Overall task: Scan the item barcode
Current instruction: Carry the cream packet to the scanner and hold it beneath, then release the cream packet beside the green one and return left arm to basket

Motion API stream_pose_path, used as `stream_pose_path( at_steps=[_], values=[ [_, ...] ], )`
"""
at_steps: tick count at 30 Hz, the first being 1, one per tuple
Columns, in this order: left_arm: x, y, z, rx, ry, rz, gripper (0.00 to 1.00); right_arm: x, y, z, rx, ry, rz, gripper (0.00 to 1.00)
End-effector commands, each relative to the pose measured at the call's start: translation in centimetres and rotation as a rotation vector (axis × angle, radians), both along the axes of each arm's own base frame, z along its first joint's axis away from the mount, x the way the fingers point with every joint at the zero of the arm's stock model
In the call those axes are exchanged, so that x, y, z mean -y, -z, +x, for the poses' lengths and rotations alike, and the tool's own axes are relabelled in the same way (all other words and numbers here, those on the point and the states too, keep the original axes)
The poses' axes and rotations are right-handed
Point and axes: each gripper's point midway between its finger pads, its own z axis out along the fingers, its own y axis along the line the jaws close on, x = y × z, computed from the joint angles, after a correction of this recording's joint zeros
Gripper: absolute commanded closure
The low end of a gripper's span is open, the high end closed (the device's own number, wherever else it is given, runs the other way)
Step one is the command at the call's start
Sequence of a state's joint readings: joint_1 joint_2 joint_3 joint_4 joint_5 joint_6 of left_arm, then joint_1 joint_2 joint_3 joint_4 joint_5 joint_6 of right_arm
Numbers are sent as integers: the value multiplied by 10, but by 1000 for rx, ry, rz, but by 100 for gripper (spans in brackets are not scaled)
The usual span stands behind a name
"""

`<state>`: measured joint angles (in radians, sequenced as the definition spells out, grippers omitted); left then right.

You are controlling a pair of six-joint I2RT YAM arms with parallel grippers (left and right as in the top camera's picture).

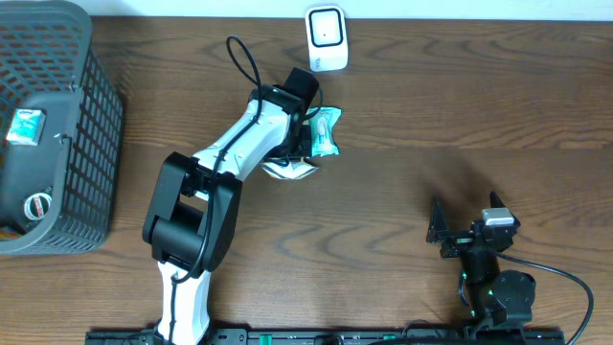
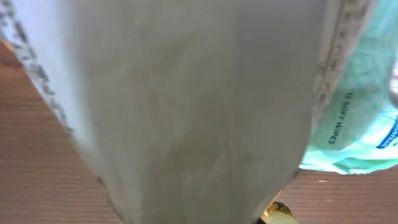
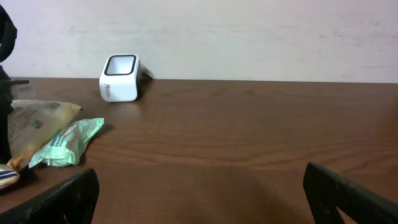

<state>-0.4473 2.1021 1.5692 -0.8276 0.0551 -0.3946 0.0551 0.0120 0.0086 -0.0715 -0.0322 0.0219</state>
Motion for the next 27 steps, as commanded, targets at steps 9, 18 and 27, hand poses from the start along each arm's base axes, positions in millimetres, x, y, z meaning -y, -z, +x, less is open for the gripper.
stream_pose_path(
  at_steps=[9,18,27],
  values=[
    [9,-3,1,1,72,-37,64,0,1,0,-1,1,14,1],
    [0,-47,19,88,42,-68,39,0,1,0,-1,1,14,1],
    [-44,-186,48,430,-66,-173,5,0,1,0,-1,1,14,1]
  ],
)
